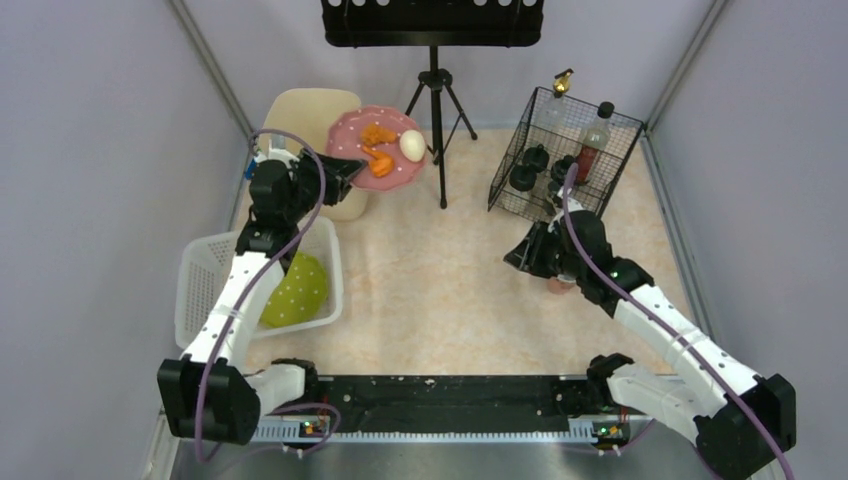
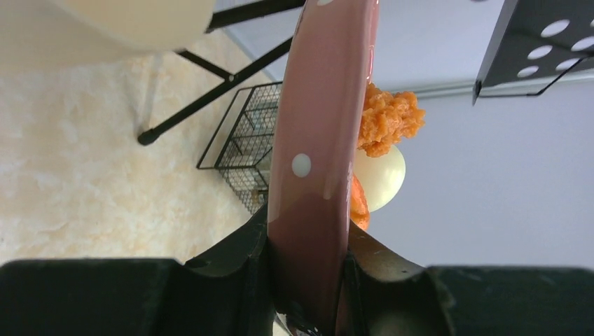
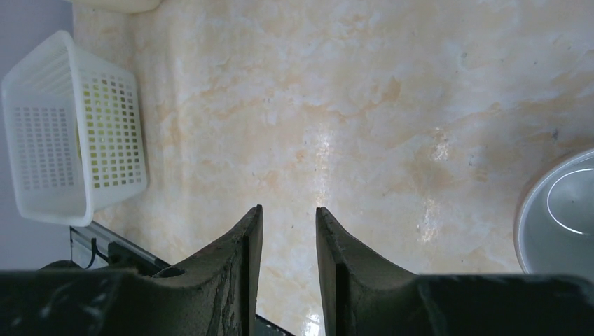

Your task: Clear the kitchen counter

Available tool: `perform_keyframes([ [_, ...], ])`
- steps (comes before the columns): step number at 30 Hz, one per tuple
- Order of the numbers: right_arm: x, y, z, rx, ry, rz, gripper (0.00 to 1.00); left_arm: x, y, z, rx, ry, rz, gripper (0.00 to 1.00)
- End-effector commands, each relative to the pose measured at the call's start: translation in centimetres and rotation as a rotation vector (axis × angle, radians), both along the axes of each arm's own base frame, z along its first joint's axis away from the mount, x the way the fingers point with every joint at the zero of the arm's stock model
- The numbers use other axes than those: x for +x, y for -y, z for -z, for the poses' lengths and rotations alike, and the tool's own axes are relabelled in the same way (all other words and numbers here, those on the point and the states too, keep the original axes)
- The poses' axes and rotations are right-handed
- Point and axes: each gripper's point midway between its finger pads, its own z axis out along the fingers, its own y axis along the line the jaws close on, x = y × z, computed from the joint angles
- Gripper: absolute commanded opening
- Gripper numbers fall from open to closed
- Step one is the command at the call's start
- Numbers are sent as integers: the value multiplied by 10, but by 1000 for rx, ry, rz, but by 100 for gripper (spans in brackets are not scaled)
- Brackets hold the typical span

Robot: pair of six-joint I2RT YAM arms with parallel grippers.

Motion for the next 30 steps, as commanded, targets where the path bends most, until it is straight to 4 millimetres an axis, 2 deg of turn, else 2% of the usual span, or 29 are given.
perform_keyframes([
  [1, 2, -2, -6, 22, 38, -19, 33, 7, -18, -111, -93, 313, -8, 0],
  [6, 2, -2, -1, 16, 36, -27, 33, 27, -50, -132, -72, 342, -87, 0],
  [13, 1, -4, 7, 16, 27, -38, 33, 50, -81, -146, 6, 337, -179, 0],
  [21, 0, -3, 11, 6, 27, -47, 33, 67, -128, -144, 85, 313, -282, 0],
  [30, 0, -6, 12, 14, 29, -59, 33, 78, -176, -128, 191, 275, -382, 0],
])
